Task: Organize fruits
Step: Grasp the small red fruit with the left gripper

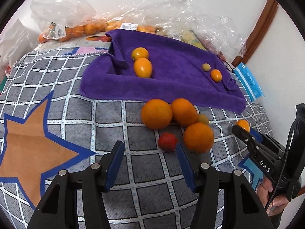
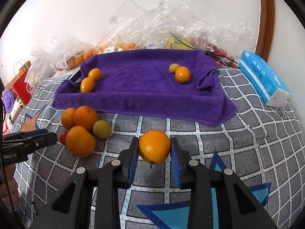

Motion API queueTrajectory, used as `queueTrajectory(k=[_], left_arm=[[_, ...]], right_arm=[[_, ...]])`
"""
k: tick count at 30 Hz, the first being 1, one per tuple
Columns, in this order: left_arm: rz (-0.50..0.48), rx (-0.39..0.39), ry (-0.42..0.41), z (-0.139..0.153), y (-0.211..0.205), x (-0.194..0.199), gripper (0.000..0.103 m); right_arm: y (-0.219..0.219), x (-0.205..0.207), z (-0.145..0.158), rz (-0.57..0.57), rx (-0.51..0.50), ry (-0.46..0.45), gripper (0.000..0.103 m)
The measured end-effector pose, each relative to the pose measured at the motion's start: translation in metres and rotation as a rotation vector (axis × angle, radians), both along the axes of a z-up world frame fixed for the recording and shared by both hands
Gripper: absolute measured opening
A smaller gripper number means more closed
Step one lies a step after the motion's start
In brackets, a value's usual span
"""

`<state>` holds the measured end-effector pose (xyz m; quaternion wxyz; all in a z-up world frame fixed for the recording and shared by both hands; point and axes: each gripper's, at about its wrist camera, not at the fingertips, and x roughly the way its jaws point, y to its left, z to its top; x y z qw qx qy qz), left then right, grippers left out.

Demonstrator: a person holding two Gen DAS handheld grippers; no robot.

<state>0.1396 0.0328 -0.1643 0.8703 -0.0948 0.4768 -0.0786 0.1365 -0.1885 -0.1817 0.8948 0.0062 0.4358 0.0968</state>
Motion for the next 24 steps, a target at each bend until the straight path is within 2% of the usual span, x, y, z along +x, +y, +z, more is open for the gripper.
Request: queueTrajectory(k=[11, 15, 24], left_arm=[[-0.044, 0.034, 0.012, -0.007, -0.018, 0.004, 0.053], [-0.05, 0.043, 0.007, -0.01, -0.021, 0.006, 0.049], [-0.066, 0.043, -0.002, -0.011, -0.026, 0.011, 0.035]], right_arm=[[-0.015, -0.002, -0.005, -0.029, 0.013, 0.002, 0.032], [-0.018, -0.003, -0.007, -0.037, 0.011, 0.001, 0.032], [-0.023, 0.0, -0.012, -0.048, 0.022, 0.008, 0.032]])
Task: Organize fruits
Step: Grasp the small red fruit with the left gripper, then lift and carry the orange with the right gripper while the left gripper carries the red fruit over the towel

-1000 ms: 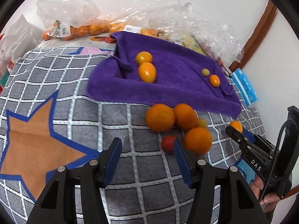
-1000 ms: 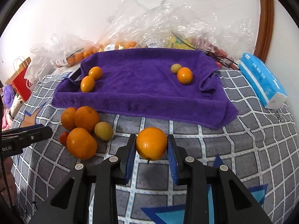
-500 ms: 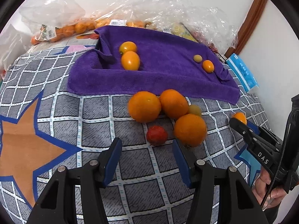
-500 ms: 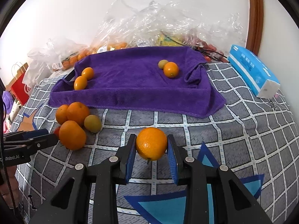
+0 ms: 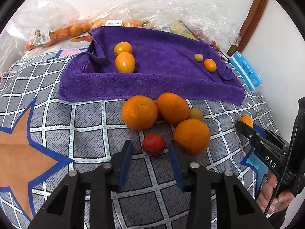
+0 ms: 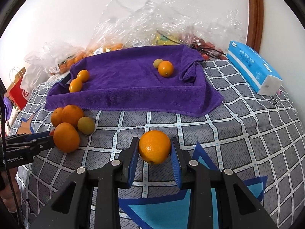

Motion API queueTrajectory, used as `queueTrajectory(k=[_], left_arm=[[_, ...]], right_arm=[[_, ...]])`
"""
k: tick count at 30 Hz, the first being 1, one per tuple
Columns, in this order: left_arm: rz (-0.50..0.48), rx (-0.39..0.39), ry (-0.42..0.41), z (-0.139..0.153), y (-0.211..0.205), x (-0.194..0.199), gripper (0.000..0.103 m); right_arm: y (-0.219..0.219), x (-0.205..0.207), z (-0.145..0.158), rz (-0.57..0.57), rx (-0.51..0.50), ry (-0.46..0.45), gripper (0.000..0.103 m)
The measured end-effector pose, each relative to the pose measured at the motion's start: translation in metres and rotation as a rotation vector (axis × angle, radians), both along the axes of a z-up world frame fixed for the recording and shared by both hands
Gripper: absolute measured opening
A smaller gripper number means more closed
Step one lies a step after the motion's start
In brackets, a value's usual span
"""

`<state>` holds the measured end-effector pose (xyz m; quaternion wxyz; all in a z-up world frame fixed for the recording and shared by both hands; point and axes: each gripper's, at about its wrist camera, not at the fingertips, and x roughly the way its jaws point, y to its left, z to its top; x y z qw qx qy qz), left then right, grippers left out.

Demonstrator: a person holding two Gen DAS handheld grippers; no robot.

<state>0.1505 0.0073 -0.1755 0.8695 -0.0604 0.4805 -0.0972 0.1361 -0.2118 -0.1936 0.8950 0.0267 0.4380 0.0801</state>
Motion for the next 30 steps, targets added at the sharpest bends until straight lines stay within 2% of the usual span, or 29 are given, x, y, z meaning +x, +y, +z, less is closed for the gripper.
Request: queueTrajectory(k=[10, 30], left_arm=[[-0.02, 0.013, -0.013, 0.0, -0.008, 0.003, 0.025], [-0.007, -0.03, -0.067, 0.03, 0.002, -0.025, 0.024]], right_arm=[[-0.004, -0.005, 0.005, -0.013, -0.012, -0.006, 0.032], [-0.002, -0.035, 0.053, -0.025, -0.027, -0.076, 0.032]])
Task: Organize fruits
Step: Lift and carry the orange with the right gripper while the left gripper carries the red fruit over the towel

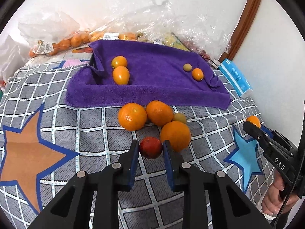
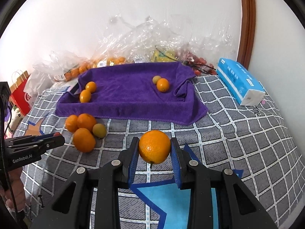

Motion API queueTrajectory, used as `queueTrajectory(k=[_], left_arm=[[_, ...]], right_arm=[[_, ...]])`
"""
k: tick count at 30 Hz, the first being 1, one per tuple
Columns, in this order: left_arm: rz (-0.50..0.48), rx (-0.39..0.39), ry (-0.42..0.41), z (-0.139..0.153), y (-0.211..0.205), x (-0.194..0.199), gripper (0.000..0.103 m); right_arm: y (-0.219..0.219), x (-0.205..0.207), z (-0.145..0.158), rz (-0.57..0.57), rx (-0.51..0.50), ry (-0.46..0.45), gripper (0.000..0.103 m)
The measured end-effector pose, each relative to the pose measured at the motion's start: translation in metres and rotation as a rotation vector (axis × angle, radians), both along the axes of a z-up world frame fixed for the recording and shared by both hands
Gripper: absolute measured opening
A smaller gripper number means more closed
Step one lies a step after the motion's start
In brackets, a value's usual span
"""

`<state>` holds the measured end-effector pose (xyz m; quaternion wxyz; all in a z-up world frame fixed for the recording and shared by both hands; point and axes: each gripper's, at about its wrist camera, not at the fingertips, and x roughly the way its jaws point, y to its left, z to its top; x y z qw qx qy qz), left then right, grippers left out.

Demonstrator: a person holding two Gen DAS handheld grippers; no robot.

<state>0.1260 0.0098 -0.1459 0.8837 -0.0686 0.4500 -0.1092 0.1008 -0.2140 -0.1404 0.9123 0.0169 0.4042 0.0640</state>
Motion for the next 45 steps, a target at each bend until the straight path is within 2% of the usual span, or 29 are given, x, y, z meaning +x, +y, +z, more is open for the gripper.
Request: queueTrajectory(k=[8, 21, 34, 45], left_arm=[[0.018, -0.003, -0.036, 0.023, 0.006, -0.005, 0.024], [0.047, 0.004, -0.085, 0.056, 0.013, 0.009, 0.024], [0.065, -0.002, -0.092, 0.067, 0.017, 0.041, 0.024], [0.094, 0.003, -0.094, 0.069, 0.029, 0.069, 0.024]], right_arm=[[0.003, 0.001, 0.024, 0.006, 0.007, -0.033, 0.032], [0.005, 0.016, 0.052, 0.019, 0.009, -0.079, 0.032], [0.001, 0.049, 0.059, 0.023, 0.003, -0.088, 0.032], [0.006, 0.082, 0.05, 0.034, -0.009, -0.081, 0.032]])
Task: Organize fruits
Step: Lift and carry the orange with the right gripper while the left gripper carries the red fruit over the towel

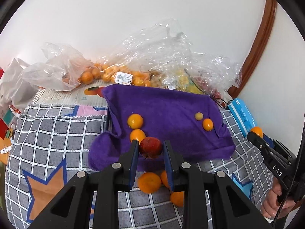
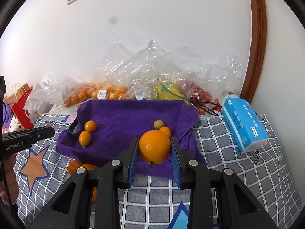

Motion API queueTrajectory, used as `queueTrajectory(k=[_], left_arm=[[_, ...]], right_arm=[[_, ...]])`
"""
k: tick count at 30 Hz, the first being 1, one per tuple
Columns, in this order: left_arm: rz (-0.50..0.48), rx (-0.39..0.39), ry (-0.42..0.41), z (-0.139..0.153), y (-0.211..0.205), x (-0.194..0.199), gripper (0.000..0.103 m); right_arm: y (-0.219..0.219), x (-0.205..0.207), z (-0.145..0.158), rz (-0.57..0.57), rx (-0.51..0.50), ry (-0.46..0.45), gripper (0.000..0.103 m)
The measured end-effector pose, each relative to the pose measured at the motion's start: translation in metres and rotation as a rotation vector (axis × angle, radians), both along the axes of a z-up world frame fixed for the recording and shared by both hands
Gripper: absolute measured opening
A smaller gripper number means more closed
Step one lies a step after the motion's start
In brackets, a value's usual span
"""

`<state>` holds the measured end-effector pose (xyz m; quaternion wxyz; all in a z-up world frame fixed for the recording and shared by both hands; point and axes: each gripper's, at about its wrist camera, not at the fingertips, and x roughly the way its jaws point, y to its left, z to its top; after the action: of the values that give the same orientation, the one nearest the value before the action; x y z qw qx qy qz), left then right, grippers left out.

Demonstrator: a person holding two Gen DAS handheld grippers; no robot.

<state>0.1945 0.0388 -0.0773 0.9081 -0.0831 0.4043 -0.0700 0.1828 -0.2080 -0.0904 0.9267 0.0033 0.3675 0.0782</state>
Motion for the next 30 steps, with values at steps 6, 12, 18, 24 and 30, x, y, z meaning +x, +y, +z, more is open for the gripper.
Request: queueTrajectory(k=[6, 12, 18, 24, 30], left_arm=[[0.022, -0.006, 0.006, -0.003, 0.009, 0.011, 0.024], [0.031, -0.003, 0.023, -0.009, 0.013, 0.021, 0.024], [0.041, -0.01, 0.058, -0.023, 0.017, 0.031, 0.024], [0.05, -0.008, 0.099, -0.04, 0.02, 0.04, 0.024], [0.054, -0.006, 0.128, -0.053, 0.021, 0.051, 0.024]], right_arm=[[0.003, 0.015, -0.008, 0.007, 0.001, 0.011, 0.032], [0.003, 0.029, -0.024, 0.012, 0.006, 0.041, 0.032], [0.003, 0.04, -0.043, 0.01, 0.011, 0.079, 0.032], [0.001, 0.052, -0.062, 0.002, 0.012, 0.115, 0.032], [0.001, 0.062, -0.078, 0.003, 0.009, 0.146, 0.032]])
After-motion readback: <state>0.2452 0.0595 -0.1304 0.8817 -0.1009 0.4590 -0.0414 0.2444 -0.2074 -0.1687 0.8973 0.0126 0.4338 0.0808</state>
